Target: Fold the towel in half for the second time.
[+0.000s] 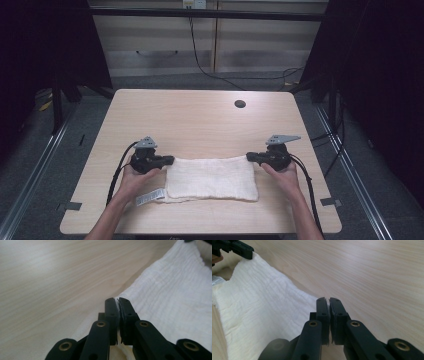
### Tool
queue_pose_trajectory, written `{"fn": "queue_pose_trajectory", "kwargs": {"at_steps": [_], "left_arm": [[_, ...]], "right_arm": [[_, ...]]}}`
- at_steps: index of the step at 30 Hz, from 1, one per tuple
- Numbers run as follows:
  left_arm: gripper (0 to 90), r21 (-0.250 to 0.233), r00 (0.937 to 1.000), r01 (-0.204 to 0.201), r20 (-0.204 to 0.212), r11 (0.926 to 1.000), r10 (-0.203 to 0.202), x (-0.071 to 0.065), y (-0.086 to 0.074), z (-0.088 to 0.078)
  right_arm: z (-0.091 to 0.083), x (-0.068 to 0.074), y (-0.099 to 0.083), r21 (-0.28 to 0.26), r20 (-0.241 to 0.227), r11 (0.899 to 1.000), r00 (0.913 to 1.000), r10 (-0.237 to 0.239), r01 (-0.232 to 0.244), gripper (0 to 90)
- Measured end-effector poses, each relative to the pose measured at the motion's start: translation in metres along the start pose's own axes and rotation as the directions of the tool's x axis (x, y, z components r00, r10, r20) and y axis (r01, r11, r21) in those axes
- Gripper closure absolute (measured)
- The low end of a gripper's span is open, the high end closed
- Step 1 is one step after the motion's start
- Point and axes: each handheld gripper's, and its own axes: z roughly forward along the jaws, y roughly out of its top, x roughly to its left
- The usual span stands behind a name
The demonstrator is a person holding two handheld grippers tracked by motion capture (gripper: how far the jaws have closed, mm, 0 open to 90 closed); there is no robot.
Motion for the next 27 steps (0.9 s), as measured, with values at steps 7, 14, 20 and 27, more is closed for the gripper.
{"fn": "queue_pose_trajectory", "kwargs": {"at_steps": [7, 14, 20, 27], "left_arm": [[86.2, -0.059, 0.9998, 0.016, 0.01, 0.9981, -0.015, 0.004, 0.017, -0.013], [86.3, -0.067, 0.9995, 0.03, 0.008, 0.9973, -0.029, 0.007, 0.01, -0.011], [86.3, -0.044, 0.9986, 0.045, -0.024, 0.998, -0.046, 0.011, 0.001, -0.004], [86.7, -0.036, 0.9976, 0.051, -0.045, 0.998, -0.053, 0.01, -0.001, -0.001]], "right_arm": [[-0.007, 0.002, 0.018, -0.008, -0.005, 1.0, 0.9996, -0.026, 0.026, 86.8], [-0.006, 0.006, 0.021, -0.011, -0.009, 0.999, 0.9993, -0.037, 0.037, 86.8], [-0.011, 0.013, 0.015, -0.04, -0.037, 0.998, 0.9983, -0.046, 0.044, 86.7], [-0.023, 0.025, 0.014, -0.067, -0.053, 0.995, 0.9953, -0.081, 0.077, 86.7]]}}
